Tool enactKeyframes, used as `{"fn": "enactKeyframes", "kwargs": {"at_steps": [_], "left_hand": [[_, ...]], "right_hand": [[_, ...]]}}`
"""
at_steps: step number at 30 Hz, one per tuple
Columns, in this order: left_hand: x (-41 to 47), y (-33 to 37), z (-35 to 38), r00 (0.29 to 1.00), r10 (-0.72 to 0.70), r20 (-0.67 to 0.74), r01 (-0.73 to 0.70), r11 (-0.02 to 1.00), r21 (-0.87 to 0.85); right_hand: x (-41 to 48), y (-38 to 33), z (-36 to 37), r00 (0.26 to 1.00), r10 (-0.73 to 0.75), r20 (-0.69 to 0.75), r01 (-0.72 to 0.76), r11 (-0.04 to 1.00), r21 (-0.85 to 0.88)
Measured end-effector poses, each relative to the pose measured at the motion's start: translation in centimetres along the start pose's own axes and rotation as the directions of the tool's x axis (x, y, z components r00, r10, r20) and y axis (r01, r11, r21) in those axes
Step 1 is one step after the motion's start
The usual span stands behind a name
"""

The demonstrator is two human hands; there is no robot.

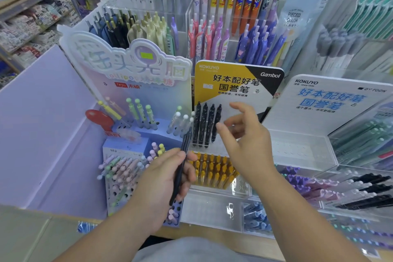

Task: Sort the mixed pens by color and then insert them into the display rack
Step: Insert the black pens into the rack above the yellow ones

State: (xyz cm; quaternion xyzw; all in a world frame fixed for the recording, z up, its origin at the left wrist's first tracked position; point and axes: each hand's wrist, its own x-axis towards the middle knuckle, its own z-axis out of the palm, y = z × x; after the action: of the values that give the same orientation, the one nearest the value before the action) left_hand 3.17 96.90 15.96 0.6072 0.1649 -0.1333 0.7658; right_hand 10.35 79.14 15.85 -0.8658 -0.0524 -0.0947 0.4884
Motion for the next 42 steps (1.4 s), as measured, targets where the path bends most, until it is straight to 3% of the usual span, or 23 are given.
{"fn": "enactKeyframes", "kwargs": {"at_steps": [5, 9, 13, 16, 19, 20, 22, 27, 35, 42], "left_hand": [[-0.1, 0.2, 1.1, 0.99, 0.127, 0.057, -0.133, 0.982, 0.132], [0.0, 0.5, 1.6, 0.981, 0.177, 0.083, -0.19, 0.962, 0.194], [0.7, 1.0, 1.6, 0.963, 0.217, 0.162, -0.261, 0.903, 0.341], [1.7, 2.0, 1.1, 0.9, 0.386, 0.202, -0.425, 0.679, 0.599], [3.4, 3.6, 0.4, 0.769, 0.614, 0.176, -0.498, 0.402, 0.769], [4.1, 4.0, 0.2, 0.74, 0.646, 0.187, -0.493, 0.332, 0.804], [5.4, 4.5, 0.0, 0.746, 0.633, 0.205, -0.461, 0.269, 0.846], [6.8, 4.7, 0.1, 0.775, 0.589, 0.229, -0.451, 0.262, 0.853], [7.0, 4.8, 0.5, 0.802, 0.571, 0.174, -0.449, 0.384, 0.807], [7.0, 4.7, 0.5, 0.823, 0.547, 0.154, -0.432, 0.426, 0.795]], "right_hand": [[-1.9, -2.3, 0.1, 0.973, 0.127, 0.191, -0.181, 0.937, 0.3], [-2.3, -2.9, -0.1, 0.97, 0.156, 0.187, -0.223, 0.877, 0.425], [-2.3, -2.9, -0.9, 0.978, 0.134, 0.158, -0.191, 0.88, 0.434], [-1.7, -3.1, -2.0, 0.988, 0.118, 0.096, -0.148, 0.889, 0.433], [-0.6, -3.0, -3.5, 0.997, 0.07, -0.013, -0.06, 0.925, 0.375], [-0.2, -3.0, -3.9, 0.998, 0.046, -0.044, -0.028, 0.937, 0.347], [0.5, -3.0, -4.5, 0.996, -0.008, -0.085, 0.032, 0.959, 0.28], [1.5, -2.6, -4.0, 0.992, -0.103, -0.074, 0.113, 0.983, 0.142], [1.4, -0.8, -1.9, 0.993, -0.121, -0.007, 0.121, 0.993, -0.004], [1.2, 0.3, -0.4, 0.989, -0.13, 0.067, 0.139, 0.979, -0.15]]}}
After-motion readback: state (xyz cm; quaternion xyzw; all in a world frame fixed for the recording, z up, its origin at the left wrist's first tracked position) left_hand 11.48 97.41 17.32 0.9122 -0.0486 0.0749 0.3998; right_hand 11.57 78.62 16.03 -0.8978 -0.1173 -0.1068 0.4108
